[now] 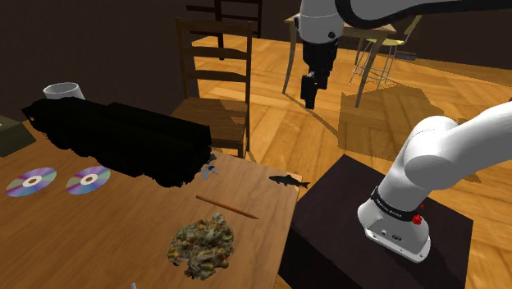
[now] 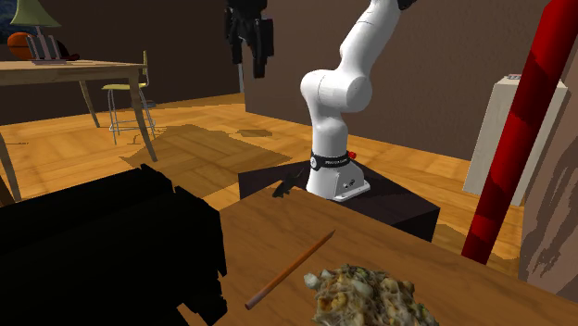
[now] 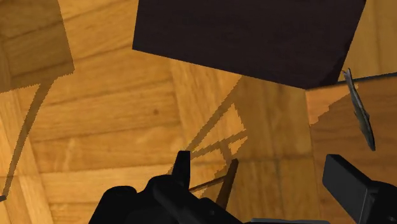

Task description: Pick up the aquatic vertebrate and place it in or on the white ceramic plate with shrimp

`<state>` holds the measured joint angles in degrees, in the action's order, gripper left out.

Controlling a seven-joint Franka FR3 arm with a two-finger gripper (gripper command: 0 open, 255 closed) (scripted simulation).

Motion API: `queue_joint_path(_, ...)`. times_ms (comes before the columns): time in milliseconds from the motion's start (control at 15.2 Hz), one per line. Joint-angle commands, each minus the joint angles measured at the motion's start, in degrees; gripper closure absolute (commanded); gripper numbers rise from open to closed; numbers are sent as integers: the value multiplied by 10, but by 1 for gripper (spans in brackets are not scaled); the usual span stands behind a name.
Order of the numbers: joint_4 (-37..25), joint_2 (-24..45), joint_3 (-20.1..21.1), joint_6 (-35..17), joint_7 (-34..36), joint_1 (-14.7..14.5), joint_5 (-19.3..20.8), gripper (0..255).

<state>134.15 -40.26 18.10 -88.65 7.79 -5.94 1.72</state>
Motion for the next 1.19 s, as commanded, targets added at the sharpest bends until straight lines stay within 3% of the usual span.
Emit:
queue_joint_path(0,6,15,49,-10,7,-18,23,0)
queue_joint_path(726,59,152,322,-50,75,-79,175,0)
queue_joint_path(924,78,214,405,-48,113,-78,231,0)
queue_joint_path(1122,96,310,501,-26,173,-57,306,0)
